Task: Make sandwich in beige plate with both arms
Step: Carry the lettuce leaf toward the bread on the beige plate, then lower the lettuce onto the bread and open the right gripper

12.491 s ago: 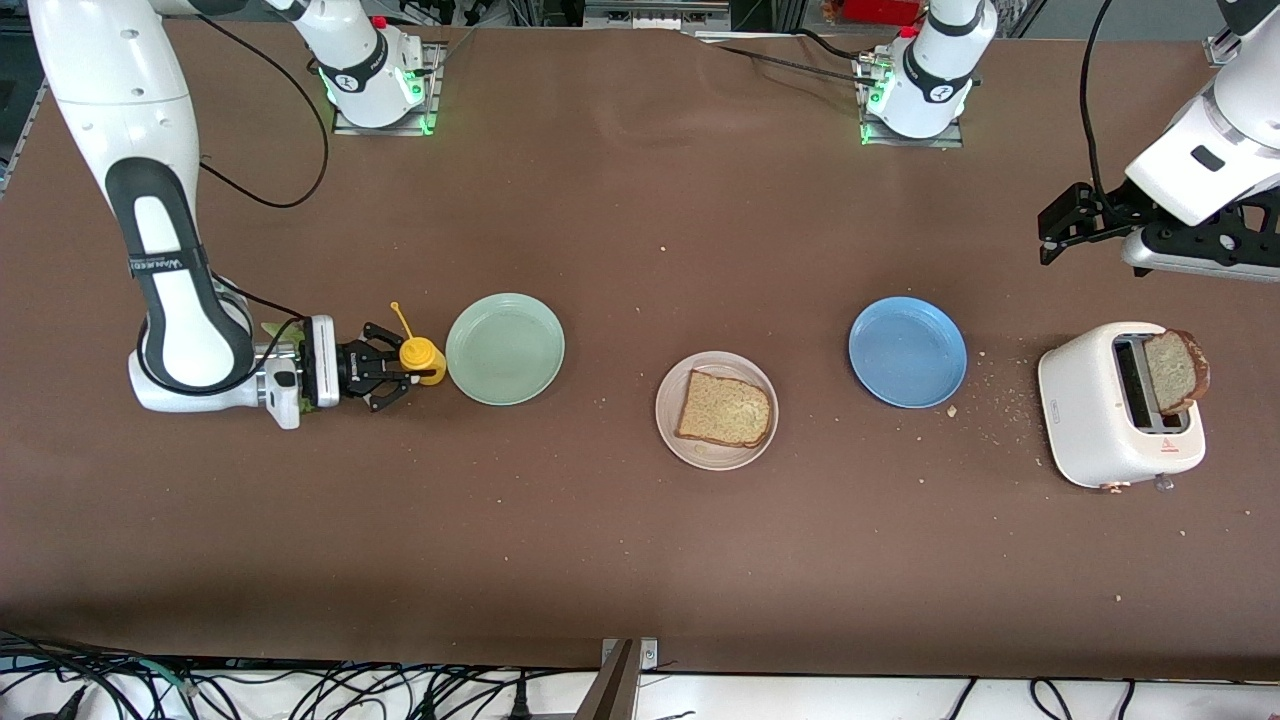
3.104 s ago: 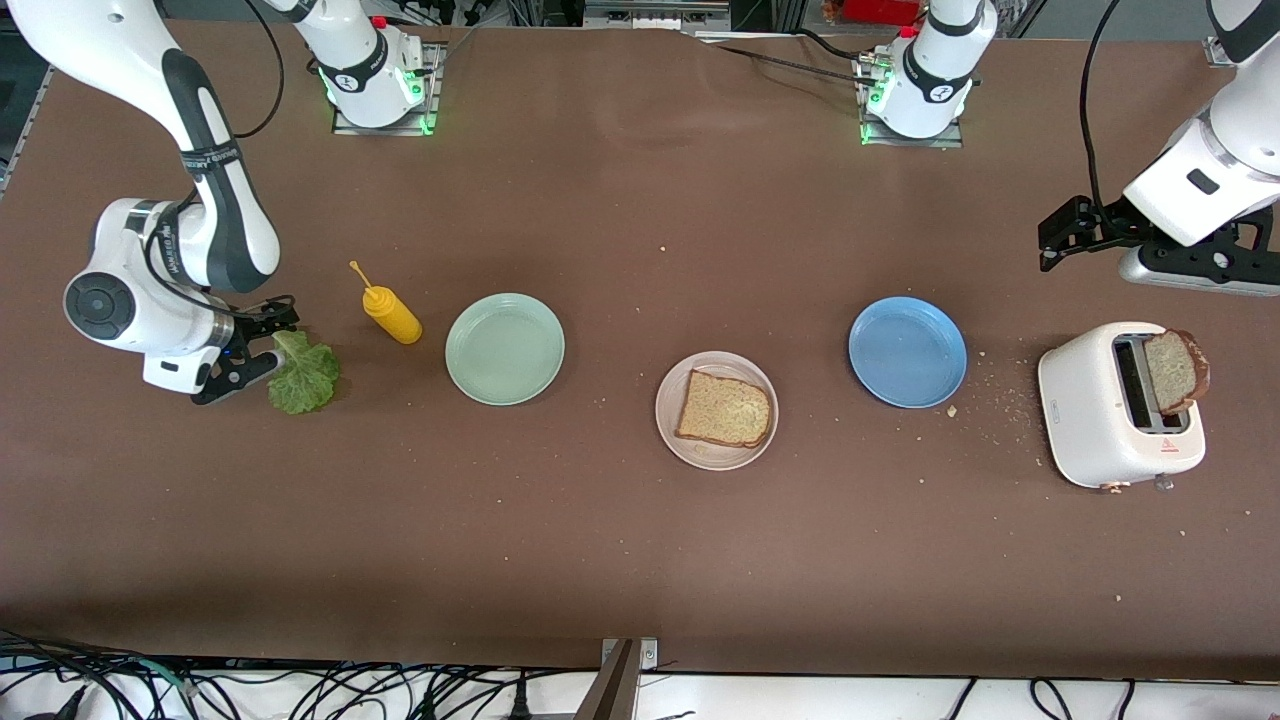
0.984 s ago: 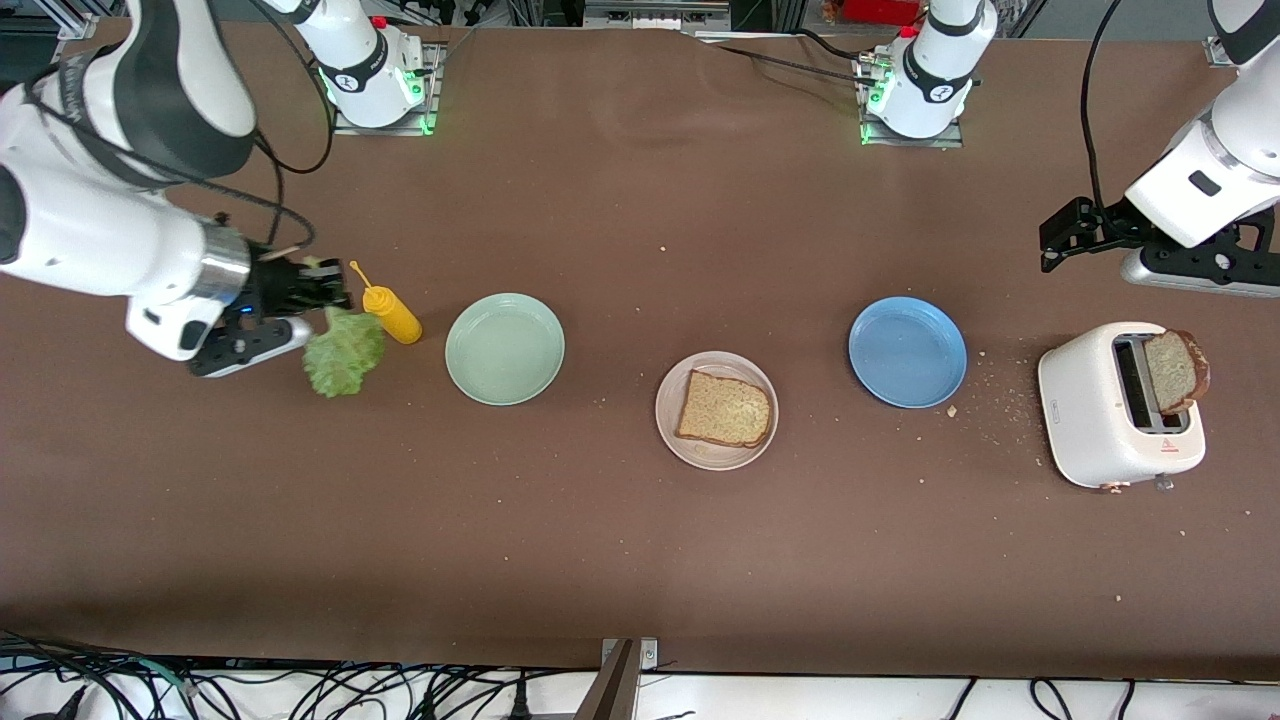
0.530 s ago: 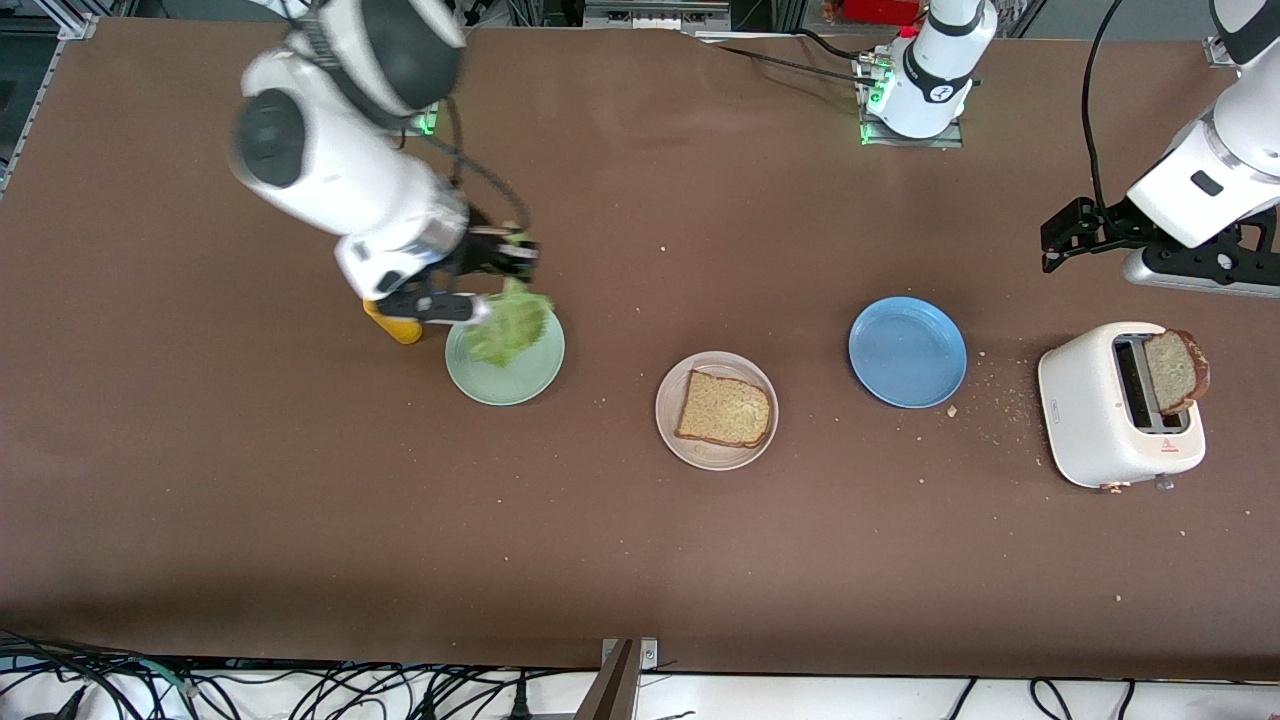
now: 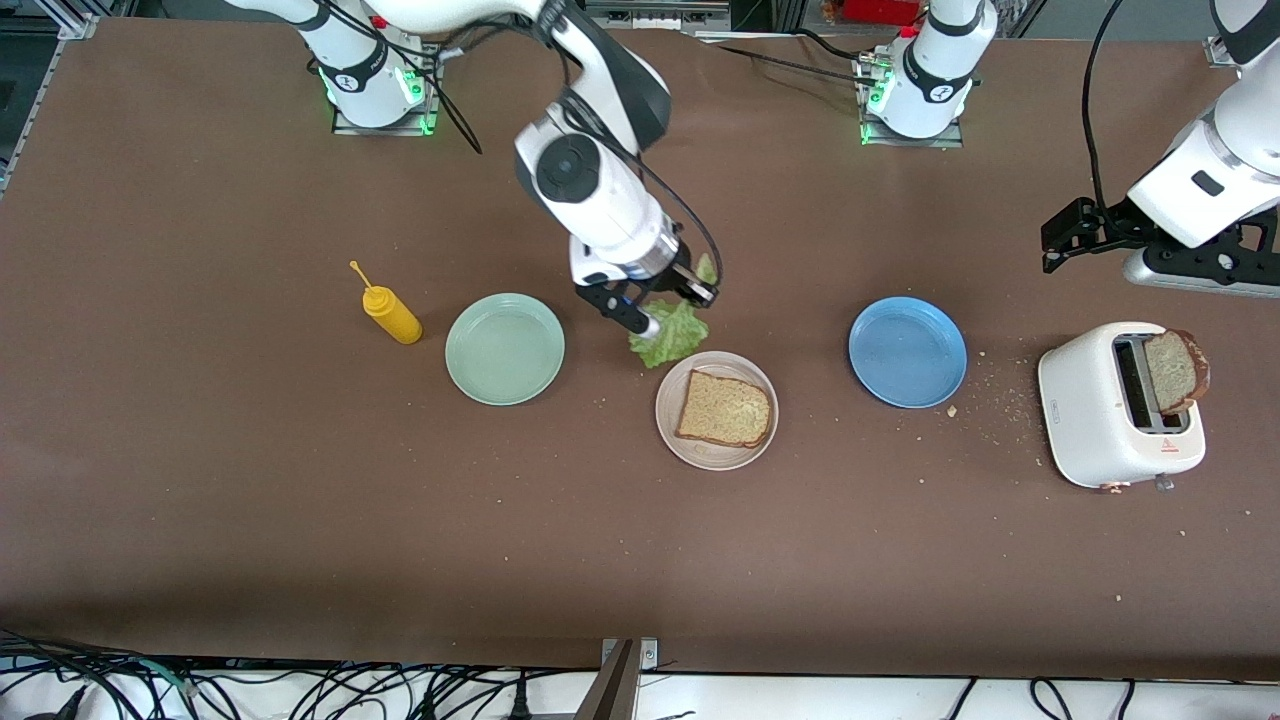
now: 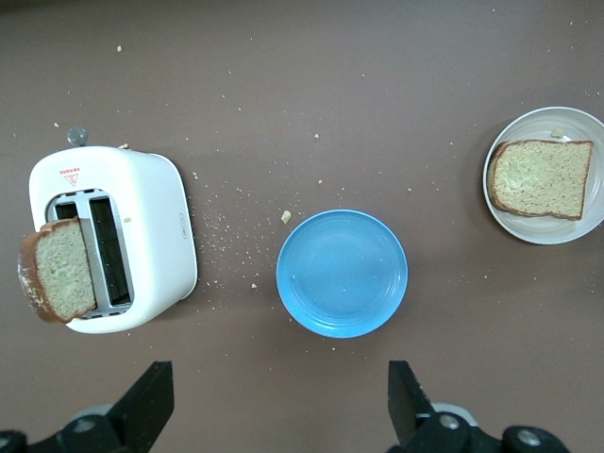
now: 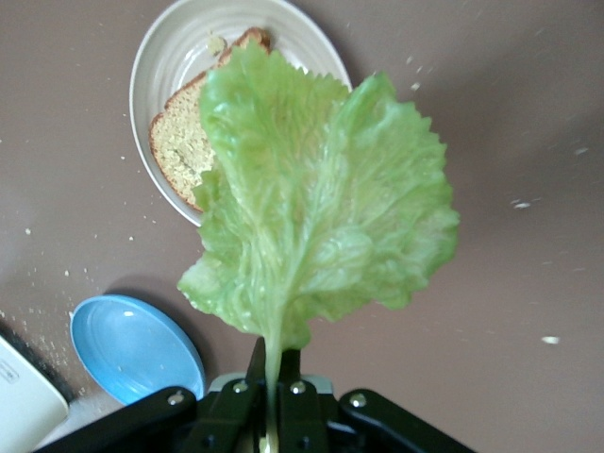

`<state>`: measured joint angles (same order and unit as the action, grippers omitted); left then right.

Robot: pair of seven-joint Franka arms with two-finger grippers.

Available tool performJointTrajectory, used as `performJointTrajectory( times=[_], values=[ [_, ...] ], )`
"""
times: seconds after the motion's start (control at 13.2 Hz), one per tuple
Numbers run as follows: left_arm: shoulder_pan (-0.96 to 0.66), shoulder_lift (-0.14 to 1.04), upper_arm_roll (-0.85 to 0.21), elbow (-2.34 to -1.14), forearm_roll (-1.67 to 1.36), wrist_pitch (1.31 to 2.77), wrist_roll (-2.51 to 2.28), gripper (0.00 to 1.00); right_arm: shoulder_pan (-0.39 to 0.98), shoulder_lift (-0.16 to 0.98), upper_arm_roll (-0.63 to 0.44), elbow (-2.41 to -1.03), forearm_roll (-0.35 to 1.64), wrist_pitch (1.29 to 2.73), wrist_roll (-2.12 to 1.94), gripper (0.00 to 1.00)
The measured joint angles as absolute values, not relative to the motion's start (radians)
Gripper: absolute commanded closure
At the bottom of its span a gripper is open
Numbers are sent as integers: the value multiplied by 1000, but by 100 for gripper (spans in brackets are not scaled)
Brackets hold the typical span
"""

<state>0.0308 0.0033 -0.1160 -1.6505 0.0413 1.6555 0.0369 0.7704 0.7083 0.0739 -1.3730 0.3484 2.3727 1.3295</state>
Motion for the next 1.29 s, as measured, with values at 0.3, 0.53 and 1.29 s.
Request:
performJointTrajectory(
  times=[0.3, 0.53, 1.29],
  values=[
    [31, 3, -116, -1651, 41, 1656, 37, 0, 788, 855, 70, -1291, 349, 2532, 1433, 100],
    [31, 3, -116, -1651, 41, 1656, 37, 0, 787, 938, 69, -1249, 349, 2660, 1505, 100],
    [31, 4, -116, -1651, 41, 1656, 37, 0, 749, 1072, 81, -1101, 349, 2741, 1536, 100]
  ],
)
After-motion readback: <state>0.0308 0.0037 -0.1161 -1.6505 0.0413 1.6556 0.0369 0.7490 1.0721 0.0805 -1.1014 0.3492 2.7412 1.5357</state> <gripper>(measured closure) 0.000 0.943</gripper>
